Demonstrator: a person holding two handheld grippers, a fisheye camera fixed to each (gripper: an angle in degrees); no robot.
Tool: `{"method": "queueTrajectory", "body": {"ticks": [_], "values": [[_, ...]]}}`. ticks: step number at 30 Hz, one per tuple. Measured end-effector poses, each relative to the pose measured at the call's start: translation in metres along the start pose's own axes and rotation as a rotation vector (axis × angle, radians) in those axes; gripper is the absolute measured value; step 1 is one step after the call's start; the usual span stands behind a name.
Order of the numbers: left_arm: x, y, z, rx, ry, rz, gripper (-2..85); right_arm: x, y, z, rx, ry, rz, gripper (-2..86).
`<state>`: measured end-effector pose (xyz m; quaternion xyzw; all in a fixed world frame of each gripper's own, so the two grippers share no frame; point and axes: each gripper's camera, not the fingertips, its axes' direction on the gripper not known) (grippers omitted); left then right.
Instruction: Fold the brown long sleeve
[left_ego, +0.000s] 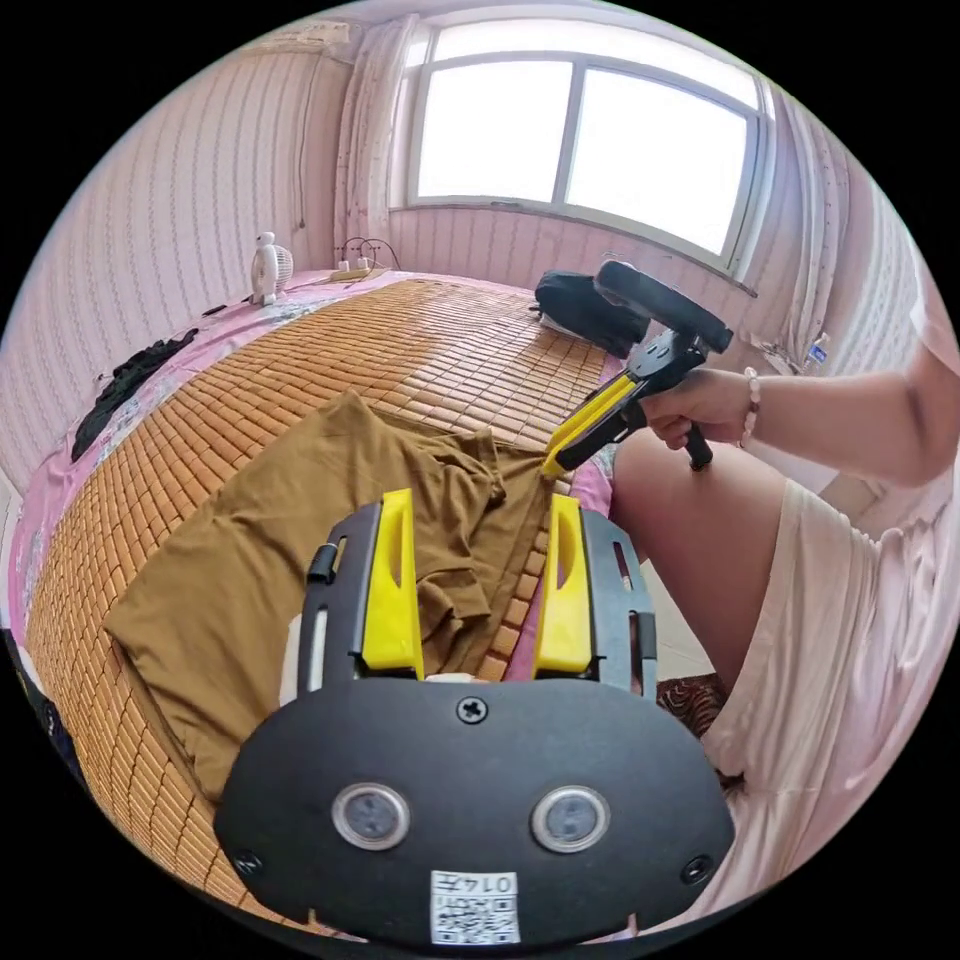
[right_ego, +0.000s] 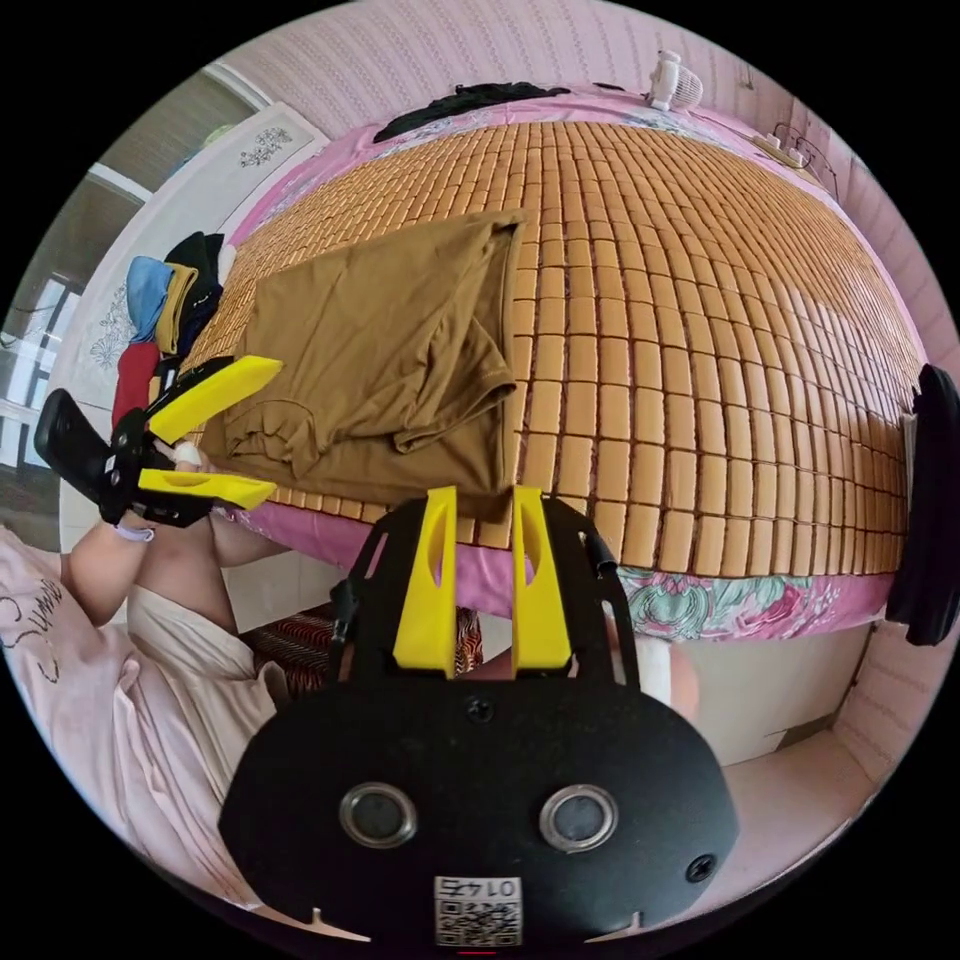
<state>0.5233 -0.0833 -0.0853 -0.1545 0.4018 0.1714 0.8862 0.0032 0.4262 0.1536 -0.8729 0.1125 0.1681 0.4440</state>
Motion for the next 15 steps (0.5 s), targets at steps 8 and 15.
{"method": "queueTrajectory", "body": {"ticks": [8, 15], "values": [[0.006, -0.041, 0.060, -0.139, -0.023, -0.005, 17.8, 0.055, 0.026, 0.014, 0.175, -0.357, 0.040, 1.4], [-0.001, -0.050, 0.074, -0.241, -0.043, -0.083, 3.8, 0.063, 0.051, 0.055, 0.296, -0.570, -0.020, 2.3]]}}
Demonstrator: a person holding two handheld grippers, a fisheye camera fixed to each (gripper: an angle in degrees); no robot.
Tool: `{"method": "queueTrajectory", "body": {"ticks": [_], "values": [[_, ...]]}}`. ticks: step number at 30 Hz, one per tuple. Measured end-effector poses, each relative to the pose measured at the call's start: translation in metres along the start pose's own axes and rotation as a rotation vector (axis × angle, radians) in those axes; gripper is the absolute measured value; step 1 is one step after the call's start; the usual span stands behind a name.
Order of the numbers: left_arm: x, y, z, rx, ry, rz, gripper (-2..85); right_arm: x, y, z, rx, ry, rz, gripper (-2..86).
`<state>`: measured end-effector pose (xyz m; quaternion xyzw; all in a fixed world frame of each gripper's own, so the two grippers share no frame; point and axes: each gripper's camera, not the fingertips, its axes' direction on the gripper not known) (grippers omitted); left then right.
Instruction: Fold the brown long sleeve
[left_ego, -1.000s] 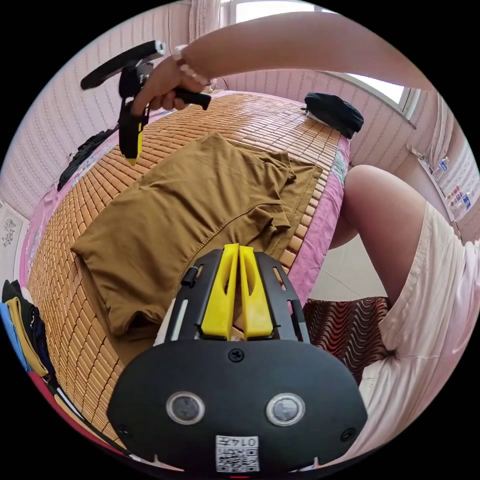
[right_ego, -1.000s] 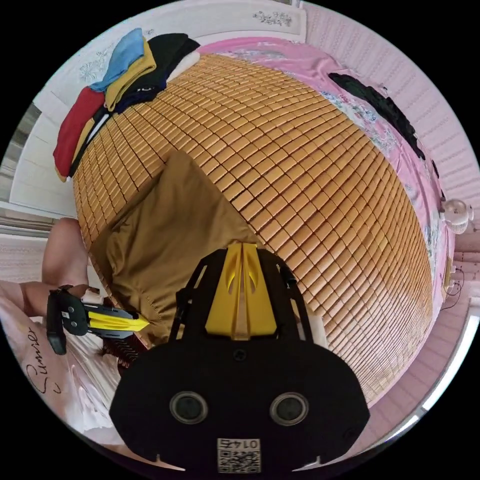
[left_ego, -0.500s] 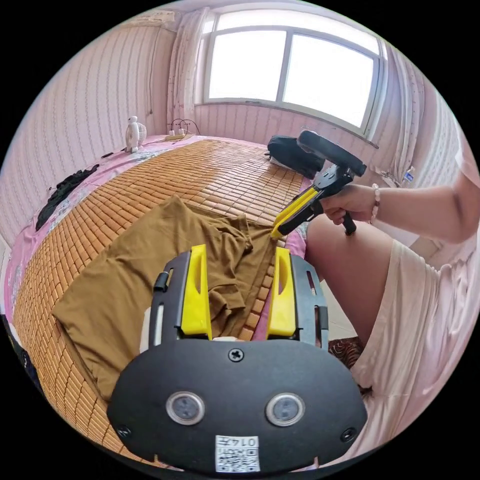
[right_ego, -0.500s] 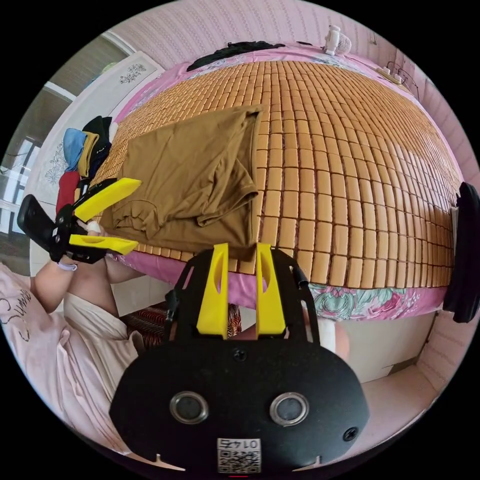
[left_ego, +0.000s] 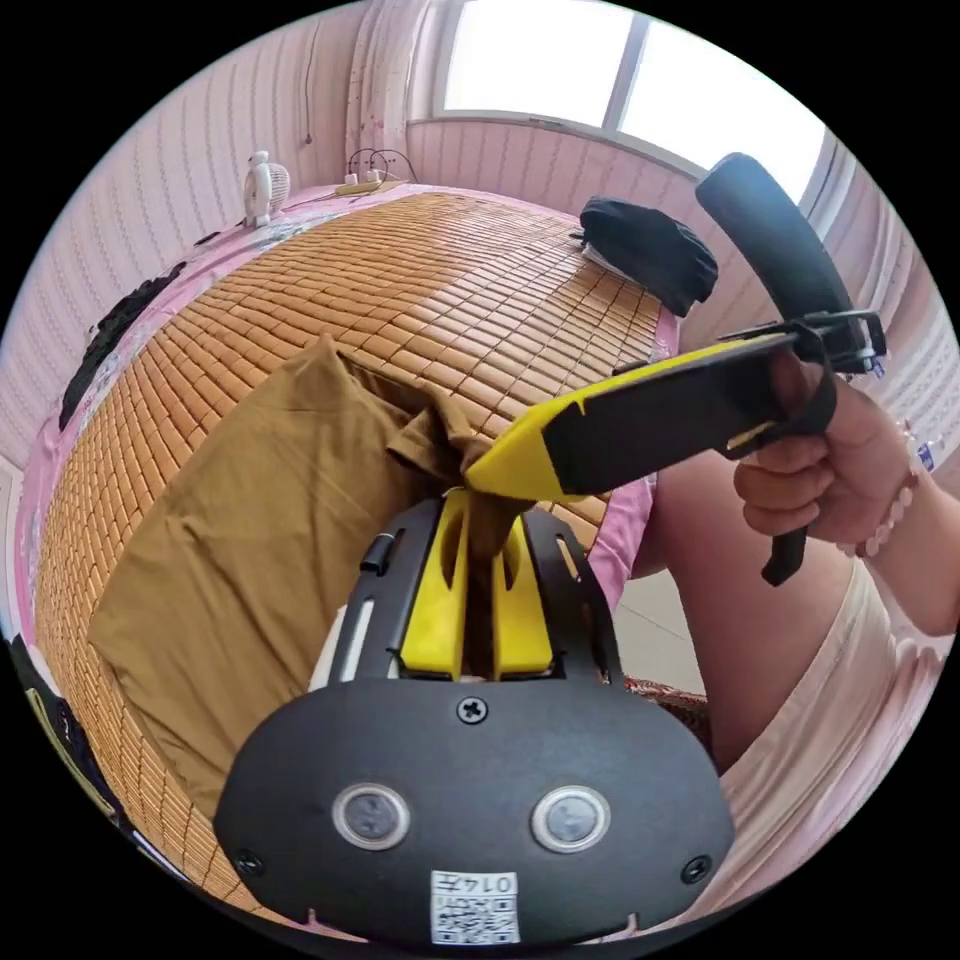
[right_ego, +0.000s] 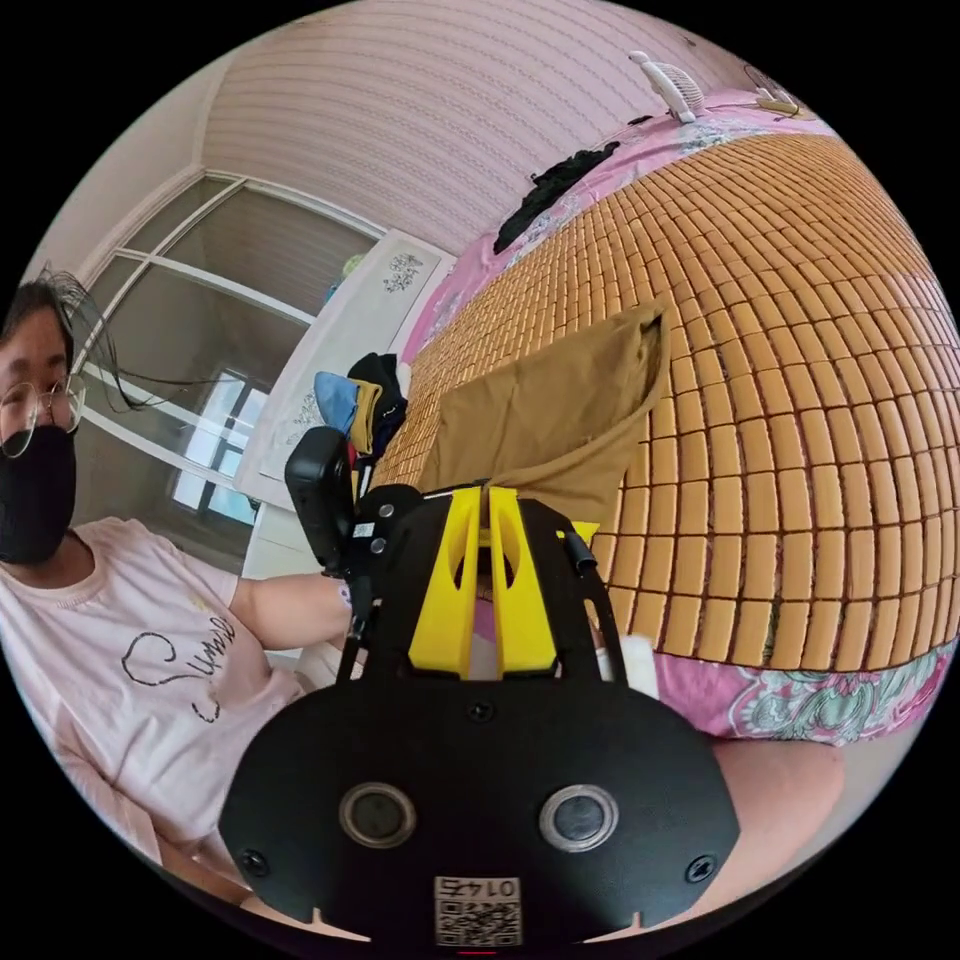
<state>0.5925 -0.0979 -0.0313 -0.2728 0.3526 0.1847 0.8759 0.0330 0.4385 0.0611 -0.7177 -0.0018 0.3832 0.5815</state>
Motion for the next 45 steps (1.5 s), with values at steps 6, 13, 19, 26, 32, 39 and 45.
{"method": "queueTrajectory", "body": {"ticks": [6, 13, 19, 26, 32, 39, 45], "values": [[0.018, 0.034, -0.026, 0.034, 0.088, 0.181, 1.6, 0.078, 0.027, -0.014, 0.215, 0.317, 0.193, 12.2], [0.035, 0.090, -0.067, 0.033, 0.101, 0.307, 1.6, 0.122, 0.041, 0.020, 0.161, 0.385, 0.231, 3.5], [0.029, 0.114, -0.099, 0.155, 0.060, 0.291, 1.6, 0.133, 0.073, -0.026, 0.266, 0.238, 0.243, 0.8], [0.027, 0.124, -0.140, 0.410, 0.031, 0.239, 1.3, 0.088, 0.085, -0.101, 0.366, 0.350, 0.110, 0.5], [-0.037, 0.152, -0.165, 0.505, 0.055, -0.065, 2.6, 0.050, 0.010, -0.058, 0.316, 0.284, -0.057, 1.3], [-0.124, 0.214, -0.146, 0.230, -0.159, -0.400, 7.0, 0.066, -0.050, 0.093, 0.107, 0.359, -0.075, 6.0], [-0.165, 0.255, -0.144, 0.208, -0.095, -0.624, 9.3, 0.061, -0.065, 0.143, -0.081, 0.532, -0.281, 10.4]]}}
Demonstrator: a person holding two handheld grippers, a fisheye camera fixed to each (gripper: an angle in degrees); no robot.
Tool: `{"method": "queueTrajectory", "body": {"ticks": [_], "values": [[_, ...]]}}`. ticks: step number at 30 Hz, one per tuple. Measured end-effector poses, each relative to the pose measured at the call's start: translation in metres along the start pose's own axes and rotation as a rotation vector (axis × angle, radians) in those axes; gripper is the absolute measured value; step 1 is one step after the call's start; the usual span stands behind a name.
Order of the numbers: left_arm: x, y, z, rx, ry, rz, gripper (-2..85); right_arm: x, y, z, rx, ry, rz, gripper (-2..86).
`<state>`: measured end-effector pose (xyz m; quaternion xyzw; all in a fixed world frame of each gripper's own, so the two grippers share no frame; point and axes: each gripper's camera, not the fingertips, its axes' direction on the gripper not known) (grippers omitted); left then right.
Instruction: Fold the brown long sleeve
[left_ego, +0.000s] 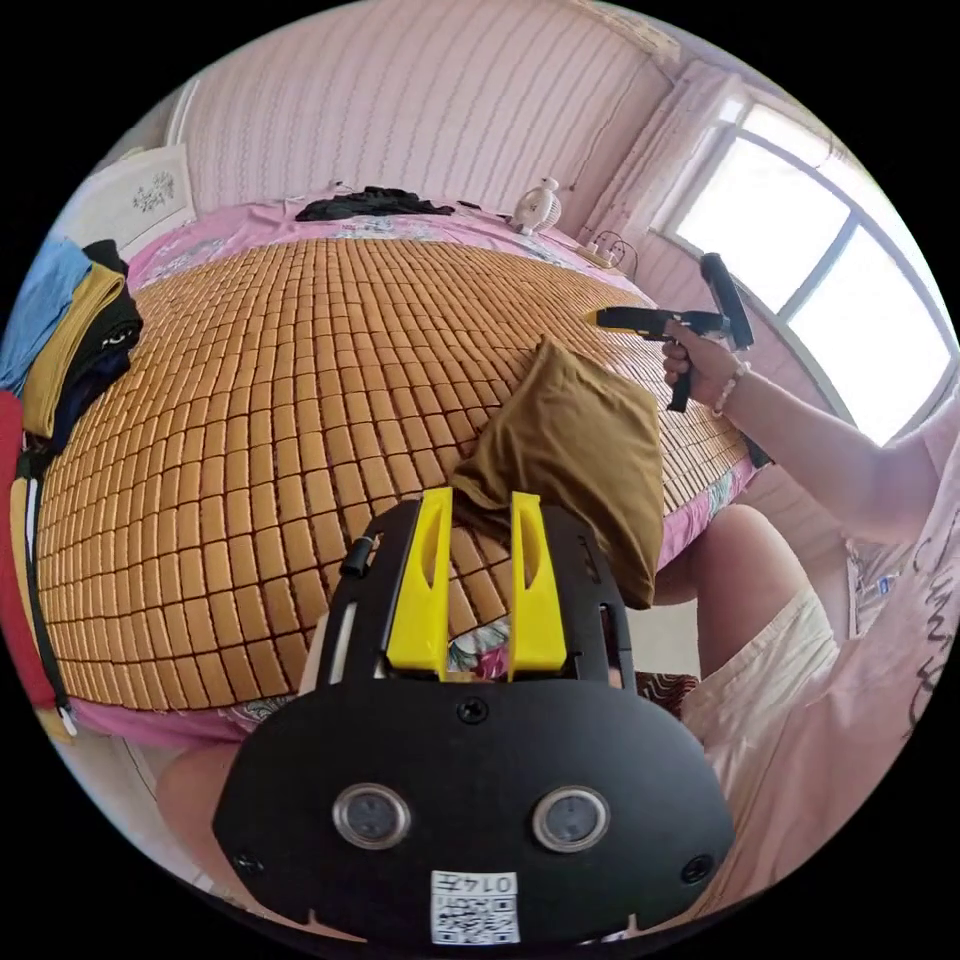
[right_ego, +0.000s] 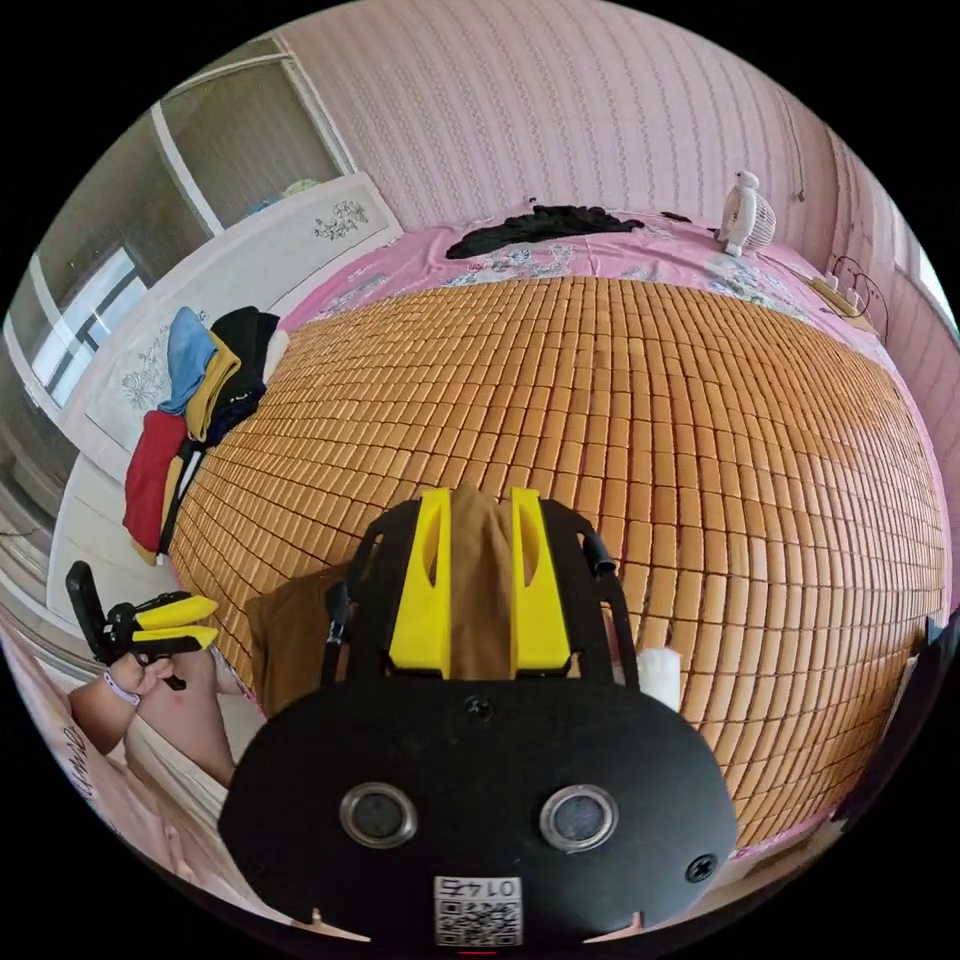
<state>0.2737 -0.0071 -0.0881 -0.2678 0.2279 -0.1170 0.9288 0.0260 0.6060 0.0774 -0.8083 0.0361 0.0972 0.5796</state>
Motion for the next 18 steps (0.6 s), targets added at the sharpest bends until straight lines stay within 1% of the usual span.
{"method": "queueTrajectory", "body": {"ticks": [3, 6, 9, 10, 11, 14, 16, 18], "values": [[-0.010, -0.005, 0.006, -0.002, -0.021, -0.059, 9.7, -0.005, -0.011, 0.027, -0.109, 0.015, -0.061, 12.1], [-0.016, -0.015, 0.022, -0.035, 0.004, -0.093, 10.7, -0.008, -0.011, 0.055, -0.232, -0.016, -0.086, 11.6], [-0.017, -0.024, 0.047, -0.144, 0.006, -0.112, 9.7, -0.010, -0.003, 0.051, -0.229, -0.070, -0.119, 7.8], [-0.015, -0.025, 0.046, -0.121, -0.029, -0.092, 8.0, -0.010, 0.001, 0.048, -0.235, -0.094, -0.127, 6.0], [-0.012, -0.026, 0.050, -0.159, -0.041, -0.051, 5.5, -0.010, 0.003, 0.045, -0.239, -0.102, -0.129, 5.1], [-0.007, -0.025, 0.048, -0.148, -0.025, 0.000, 0.9, -0.006, 0.020, 0.013, -0.169, -0.140, -0.104, 3.3], [-0.002, -0.025, 0.042, -0.156, -0.027, 0.021, 0.0, -0.002, 0.047, -0.041, -0.015, -0.221, -0.078, 2.7], [0.008, -0.024, 0.022, -0.065, 0.006, 0.071, -0.5, -0.002, 0.076, -0.087, 0.086, -0.238, -0.075, 2.4]]}}
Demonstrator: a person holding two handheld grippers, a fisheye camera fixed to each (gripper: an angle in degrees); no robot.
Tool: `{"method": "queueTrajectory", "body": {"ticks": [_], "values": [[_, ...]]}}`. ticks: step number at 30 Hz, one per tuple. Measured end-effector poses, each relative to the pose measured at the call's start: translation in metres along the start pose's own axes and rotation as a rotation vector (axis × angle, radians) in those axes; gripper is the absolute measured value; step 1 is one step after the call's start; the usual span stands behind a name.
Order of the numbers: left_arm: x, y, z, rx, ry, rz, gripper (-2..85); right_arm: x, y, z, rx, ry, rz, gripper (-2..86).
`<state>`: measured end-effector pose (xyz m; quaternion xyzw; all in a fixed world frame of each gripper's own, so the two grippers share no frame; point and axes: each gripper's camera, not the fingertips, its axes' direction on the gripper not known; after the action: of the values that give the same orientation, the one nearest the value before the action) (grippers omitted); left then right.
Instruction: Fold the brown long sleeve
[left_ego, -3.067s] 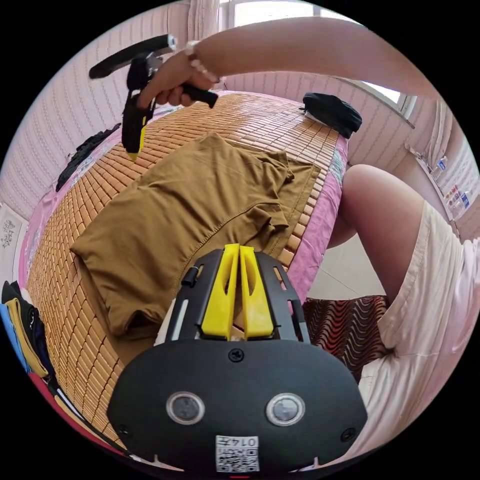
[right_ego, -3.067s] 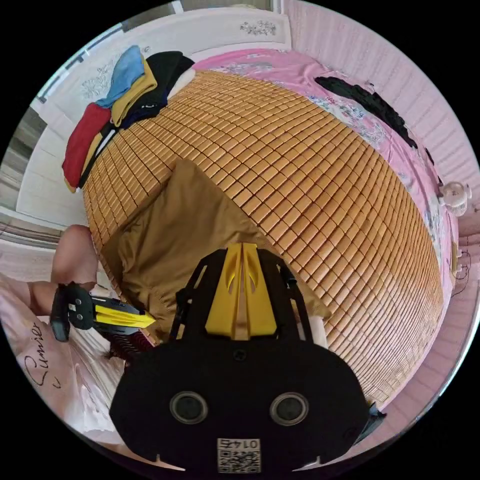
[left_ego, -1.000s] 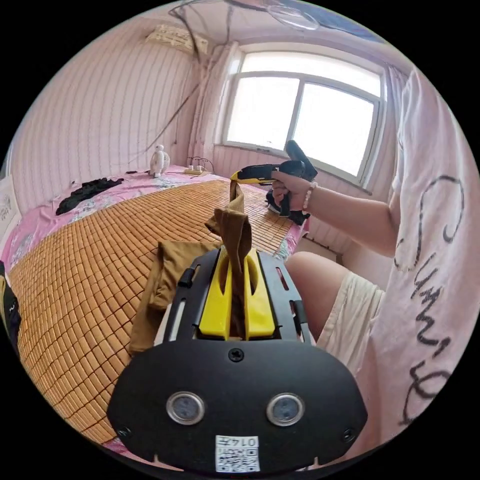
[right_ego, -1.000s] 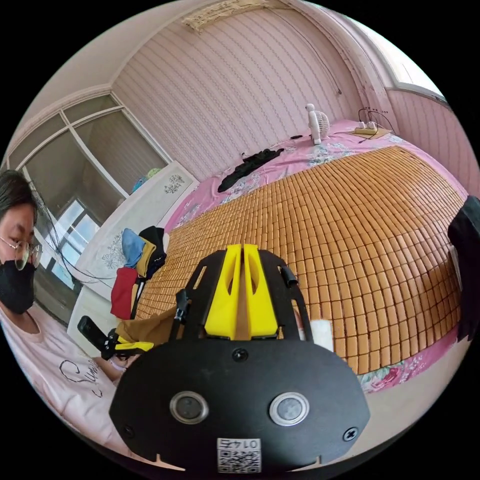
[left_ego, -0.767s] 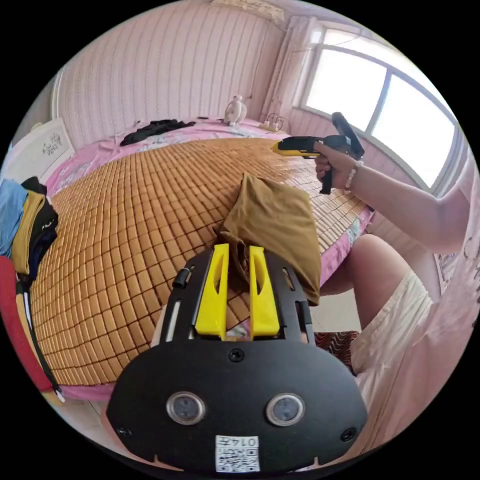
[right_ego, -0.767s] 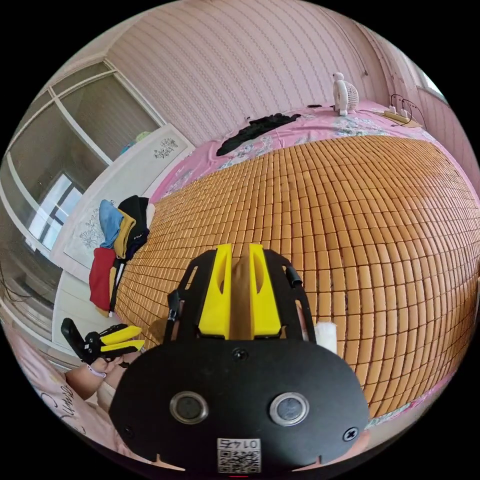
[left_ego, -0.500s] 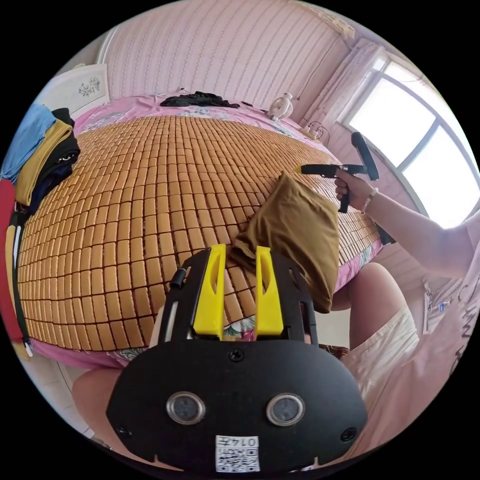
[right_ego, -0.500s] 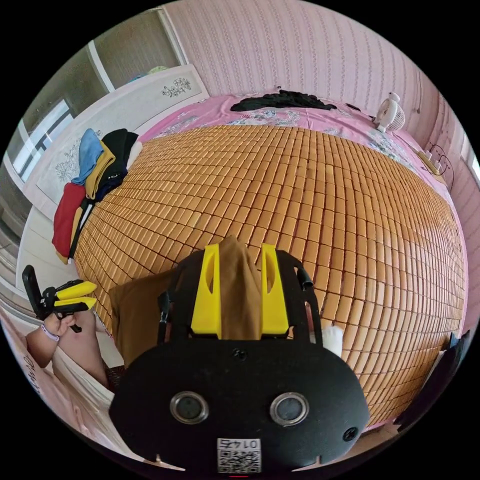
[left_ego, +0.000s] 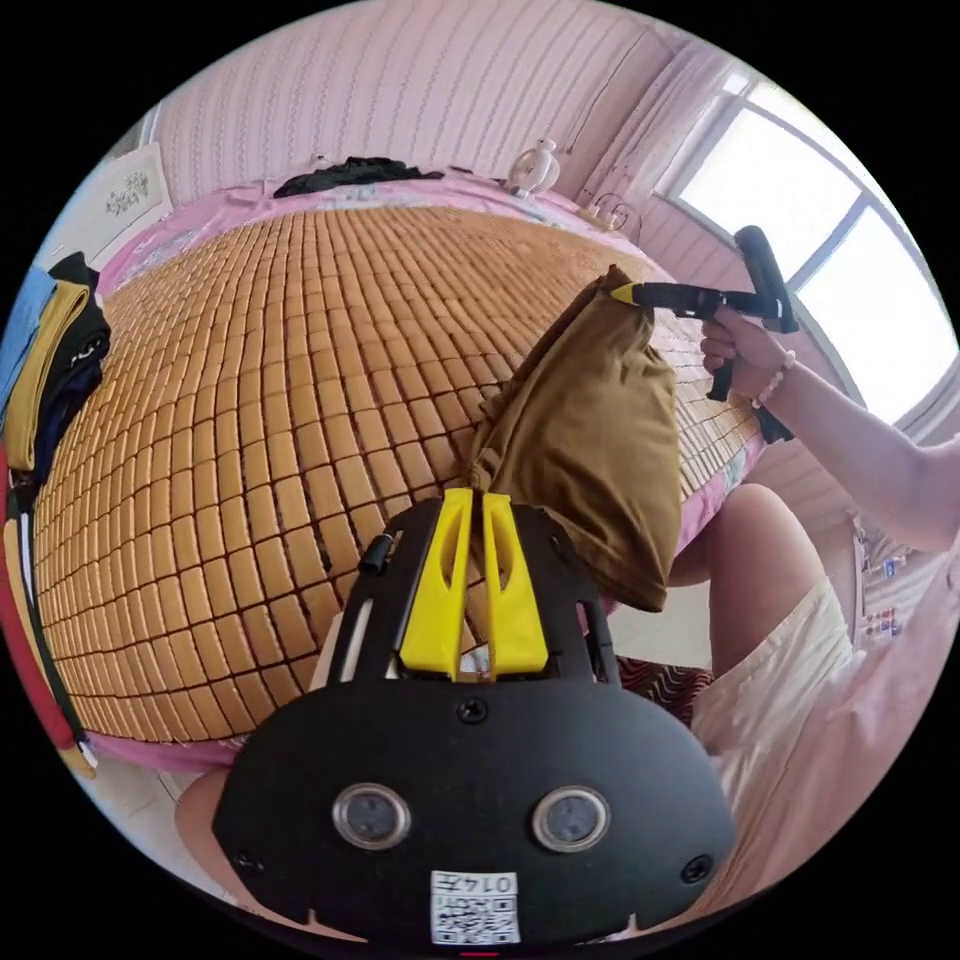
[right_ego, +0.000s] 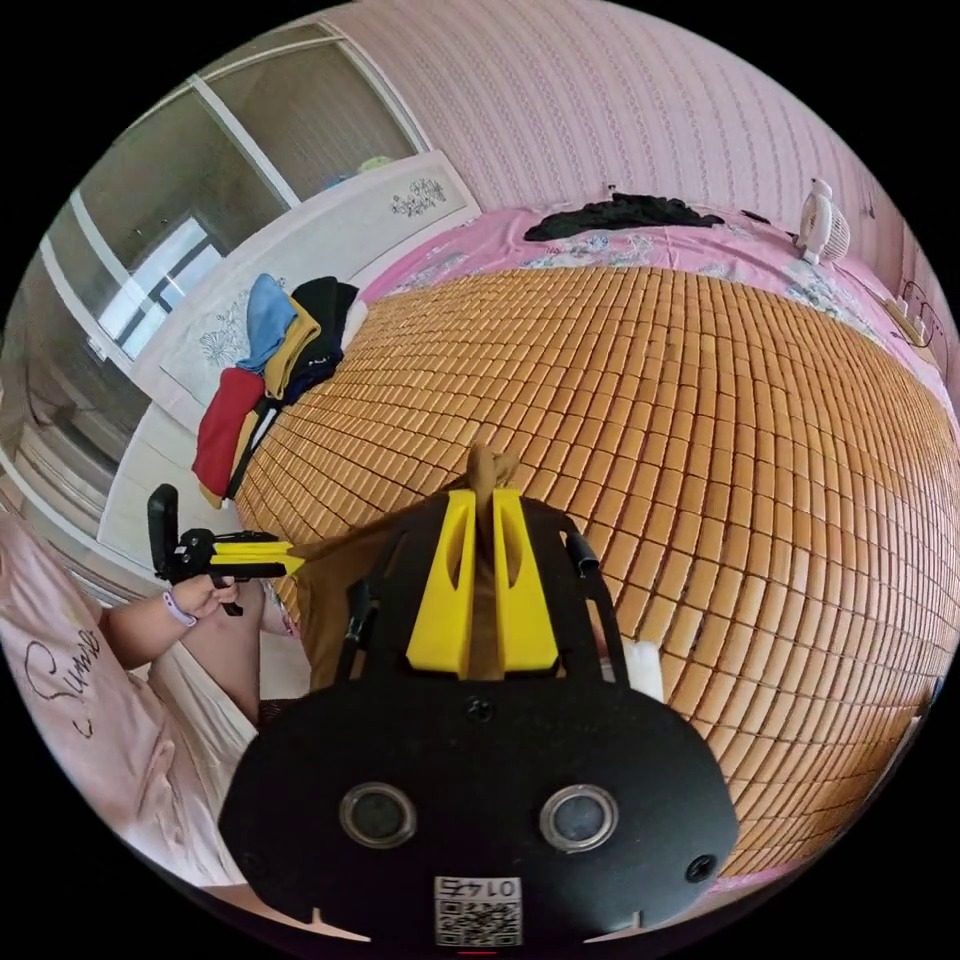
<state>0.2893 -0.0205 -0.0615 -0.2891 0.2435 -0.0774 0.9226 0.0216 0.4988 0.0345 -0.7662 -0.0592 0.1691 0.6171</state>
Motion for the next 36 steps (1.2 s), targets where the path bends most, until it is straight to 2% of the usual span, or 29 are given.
{"method": "queueTrajectory", "body": {"ticks": [2, 5, 10, 16, 21, 23, 25, 28, 30, 33, 36], "values": [[0.024, 0.003, -0.037, 0.145, 0.042, 0.123, -0.8, -0.014, 0.031, -0.049, 0.089, 0.012, -0.005, 2.3], [0.065, 0.003, -0.080, 0.235, 0.059, 0.291, -0.9, -0.029, 0.091, -0.128, 0.210, 0.046, 0.050, 2.1], [0.134, -0.018, -0.113, 0.281, 0.144, 0.498, -1.0, -0.052, 0.180, -0.249, 0.332, 0.177, 0.142, 1.9], [0.237, -0.077, -0.096, 0.306, 0.328, 0.724, -0.9, -0.055, 0.234, -0.386, 0.453, 0.401, 0.191, 1.8], [0.326, -0.148, -0.065, 0.370, 0.504, 0.793, -0.8, -0.026, 0.208, -0.493, 0.378, 0.660, 0.189, 2.3], [0.373, -0.195, -0.039, 0.390, 0.544, 0.790, -0.4, 0.011, 0.173, -0.530, 0.285, 0.714, 0.238, 2.9], [0.403, -0.239, -0.005, 0.353, 0.556, 0.705, 0.3, 0.088, 0.131, -0.563, 0.210, 0.747, 0.397, 4.5], [0.424, -0.289, 0.061, 0.246, 0.525, 0.567, 1.4, 0.167, 0.126, -0.564, 0.193, 0.827, 0.674, 7.3], [0.418, -0.291, 0.091, 0.148, 0.440, 0.546, 0.9, 0.178, 0.141, -0.548, 0.183, 0.815, 0.755, 8.1], [0.372, -0.253, 0.100, 0.057, 0.401, 0.559, -0.3, 0.130, 0.175, -0.500, 0.220, 0.745, 0.631, 7.2], [0.296, -0.181, 0.070, 0.053, 0.348, 0.600, -0.6, 0.028, 0.216, -0.417, 0.070, 0.862, 0.365, 3.7]]}}
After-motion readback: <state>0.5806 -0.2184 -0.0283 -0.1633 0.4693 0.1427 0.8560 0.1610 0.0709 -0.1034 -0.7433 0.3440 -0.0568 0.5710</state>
